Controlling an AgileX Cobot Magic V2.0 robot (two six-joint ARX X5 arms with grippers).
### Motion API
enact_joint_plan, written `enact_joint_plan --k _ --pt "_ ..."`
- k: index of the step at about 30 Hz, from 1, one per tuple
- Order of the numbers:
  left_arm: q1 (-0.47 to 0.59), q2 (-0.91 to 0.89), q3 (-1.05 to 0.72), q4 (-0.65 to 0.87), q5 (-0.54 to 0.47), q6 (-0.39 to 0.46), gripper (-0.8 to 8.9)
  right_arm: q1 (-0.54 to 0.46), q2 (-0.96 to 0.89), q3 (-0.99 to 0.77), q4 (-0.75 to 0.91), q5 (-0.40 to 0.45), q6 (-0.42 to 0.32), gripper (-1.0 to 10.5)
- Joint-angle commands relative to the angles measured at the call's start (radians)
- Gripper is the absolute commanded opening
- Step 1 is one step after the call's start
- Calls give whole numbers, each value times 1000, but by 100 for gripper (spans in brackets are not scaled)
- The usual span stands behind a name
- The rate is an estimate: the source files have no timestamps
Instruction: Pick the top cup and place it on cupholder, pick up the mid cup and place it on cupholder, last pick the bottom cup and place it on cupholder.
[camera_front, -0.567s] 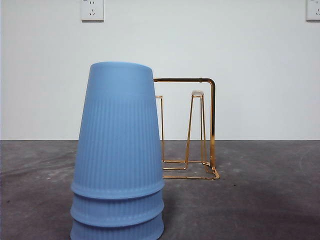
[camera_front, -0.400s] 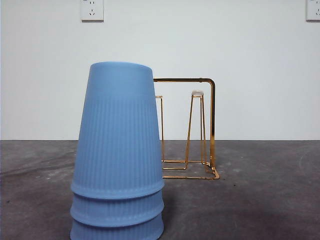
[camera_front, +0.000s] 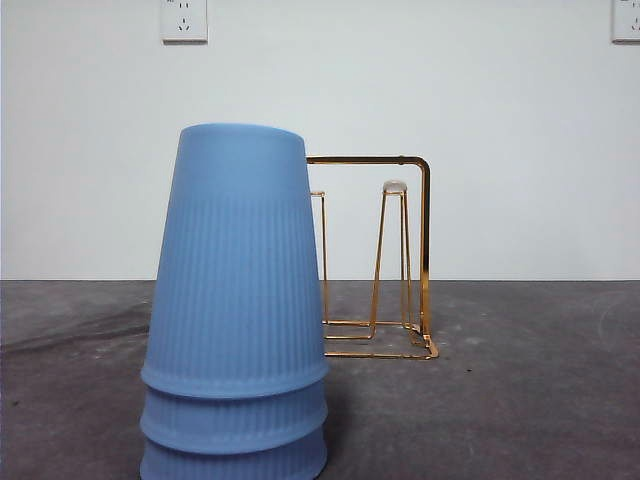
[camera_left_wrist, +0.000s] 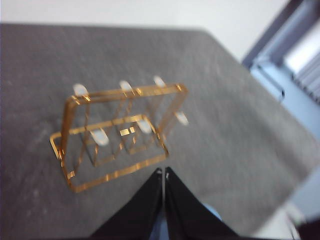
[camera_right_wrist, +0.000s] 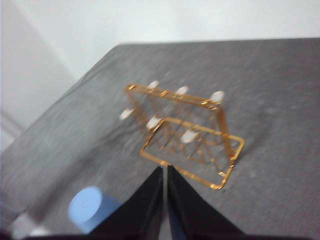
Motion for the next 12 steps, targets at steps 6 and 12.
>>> enact_joint_plan --k 6,12 --pt "-86 90 218 -315 6 238 10 212 182 182 -98 3 -102 11" --pt "-122 84 219 -344 98 273 9 421 246 202 -101 99 -101 11"
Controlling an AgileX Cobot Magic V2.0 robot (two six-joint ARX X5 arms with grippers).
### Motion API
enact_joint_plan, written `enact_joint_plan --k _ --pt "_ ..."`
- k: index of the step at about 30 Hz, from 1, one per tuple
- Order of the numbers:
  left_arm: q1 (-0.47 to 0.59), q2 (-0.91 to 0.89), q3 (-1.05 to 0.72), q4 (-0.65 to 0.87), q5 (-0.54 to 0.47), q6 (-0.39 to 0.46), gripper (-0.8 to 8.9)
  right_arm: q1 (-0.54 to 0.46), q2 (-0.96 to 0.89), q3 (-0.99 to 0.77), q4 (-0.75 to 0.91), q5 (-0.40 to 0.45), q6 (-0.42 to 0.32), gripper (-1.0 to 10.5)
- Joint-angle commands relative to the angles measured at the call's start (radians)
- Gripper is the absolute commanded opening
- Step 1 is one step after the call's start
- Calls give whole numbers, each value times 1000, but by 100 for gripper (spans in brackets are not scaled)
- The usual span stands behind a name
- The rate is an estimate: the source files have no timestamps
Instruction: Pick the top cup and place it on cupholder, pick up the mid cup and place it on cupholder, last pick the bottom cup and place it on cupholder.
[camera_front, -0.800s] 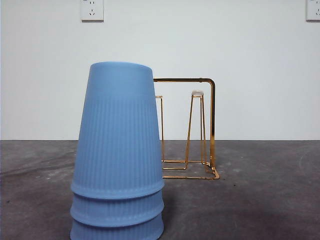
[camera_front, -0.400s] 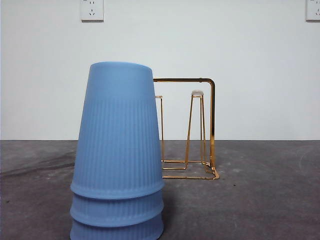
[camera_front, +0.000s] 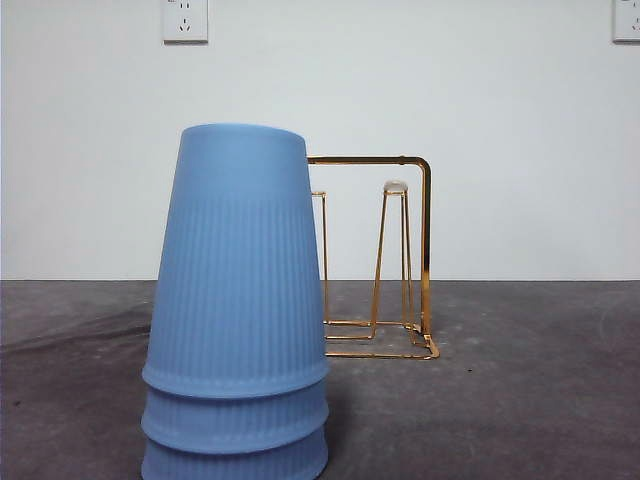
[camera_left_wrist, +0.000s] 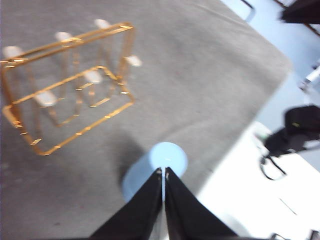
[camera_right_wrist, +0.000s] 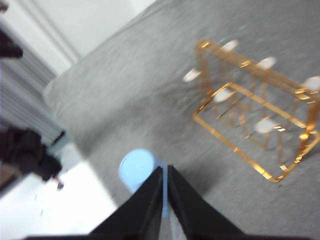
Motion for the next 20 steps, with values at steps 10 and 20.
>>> enact_joint_plan --k 10,20 --pt "-9 6 23 -45 55 32 51 259 47 21 14 180 7 111" --pt "-9 8 23 -33 56 31 575 266 58 21 19 224 55 556"
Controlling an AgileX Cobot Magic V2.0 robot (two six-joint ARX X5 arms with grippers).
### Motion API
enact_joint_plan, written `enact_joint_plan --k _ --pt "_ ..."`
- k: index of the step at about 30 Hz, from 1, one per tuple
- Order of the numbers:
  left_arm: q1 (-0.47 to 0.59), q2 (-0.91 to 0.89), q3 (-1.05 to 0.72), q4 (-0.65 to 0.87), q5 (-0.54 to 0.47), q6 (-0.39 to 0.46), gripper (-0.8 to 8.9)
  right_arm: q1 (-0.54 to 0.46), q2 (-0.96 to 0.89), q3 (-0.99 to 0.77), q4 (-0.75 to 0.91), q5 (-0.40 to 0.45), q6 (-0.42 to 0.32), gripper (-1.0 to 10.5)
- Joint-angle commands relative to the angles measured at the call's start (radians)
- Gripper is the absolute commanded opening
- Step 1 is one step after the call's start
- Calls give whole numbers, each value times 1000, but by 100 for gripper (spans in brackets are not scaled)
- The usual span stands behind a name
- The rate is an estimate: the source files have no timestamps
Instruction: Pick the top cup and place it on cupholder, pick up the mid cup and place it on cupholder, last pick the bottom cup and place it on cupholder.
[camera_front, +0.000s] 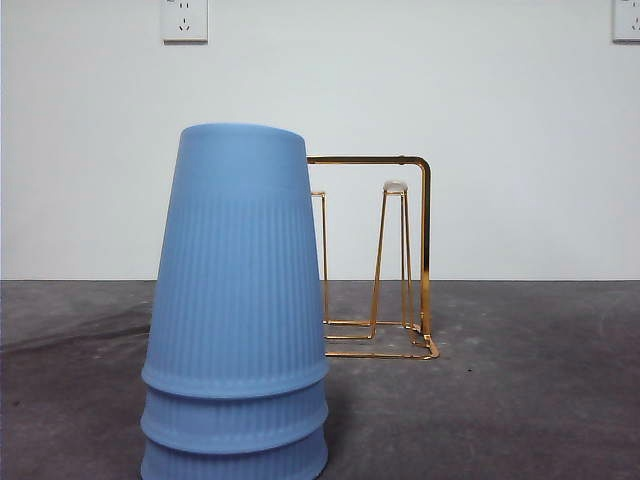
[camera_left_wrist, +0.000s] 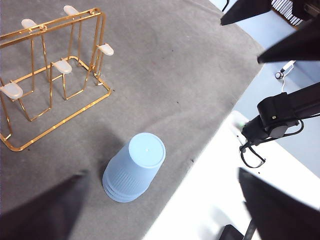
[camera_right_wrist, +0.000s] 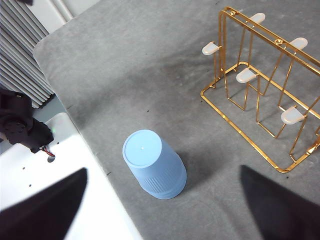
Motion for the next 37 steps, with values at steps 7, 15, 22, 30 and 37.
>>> enact_joint_plan --k 7,15,22,30,37 --pt "-3 6 23 -8 21 -24 572 15 50 22 55 -18 88 556" --pt "-3 -5 23 -107 21 -23 561 106 253 77 51 -25 154 556" --pt "-3 -31 23 -106 21 -23 561 192 475 204 -52 59 186 555" --pt "-3 -37 23 -78 21 -24 561 292 653 345 -187 201 187 555" --pt "-3 -37 23 -77 21 -24 561 340 743 361 -238 240 194 555"
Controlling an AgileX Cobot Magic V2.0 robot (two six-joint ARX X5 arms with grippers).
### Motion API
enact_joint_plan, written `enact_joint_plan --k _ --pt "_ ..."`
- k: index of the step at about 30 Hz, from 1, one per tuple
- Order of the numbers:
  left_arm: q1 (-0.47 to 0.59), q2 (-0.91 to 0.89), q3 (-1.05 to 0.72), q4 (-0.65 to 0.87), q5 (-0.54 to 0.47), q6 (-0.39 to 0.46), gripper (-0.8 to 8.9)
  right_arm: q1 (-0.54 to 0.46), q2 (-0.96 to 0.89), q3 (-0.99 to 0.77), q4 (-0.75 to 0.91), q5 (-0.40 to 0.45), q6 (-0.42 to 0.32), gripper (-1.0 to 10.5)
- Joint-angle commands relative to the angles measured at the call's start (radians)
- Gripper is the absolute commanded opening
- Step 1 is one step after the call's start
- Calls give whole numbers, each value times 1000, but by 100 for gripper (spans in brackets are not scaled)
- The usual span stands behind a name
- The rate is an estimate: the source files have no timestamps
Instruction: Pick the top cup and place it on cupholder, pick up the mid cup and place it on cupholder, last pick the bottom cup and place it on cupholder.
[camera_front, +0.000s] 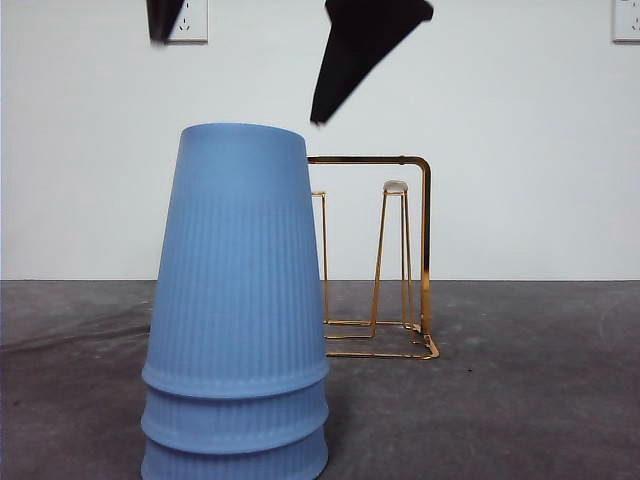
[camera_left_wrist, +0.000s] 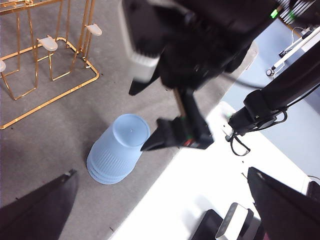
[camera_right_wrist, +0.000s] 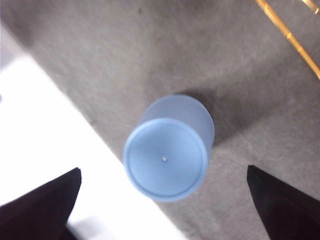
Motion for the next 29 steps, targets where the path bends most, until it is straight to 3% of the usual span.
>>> enact_joint_plan --k 1,16,22,29 --pt "-3 8 23 13 4 0 561 23 46 20 2 8 11 555" --pt "-3 8 23 10 4 -2 561 23 124 20 26 9 7 554" --pt "-3 8 23 11 4 -2 561 21 124 20 16 8 8 407" --pt "-3 8 23 11 4 -2 561 22 124 20 10 9 11 320"
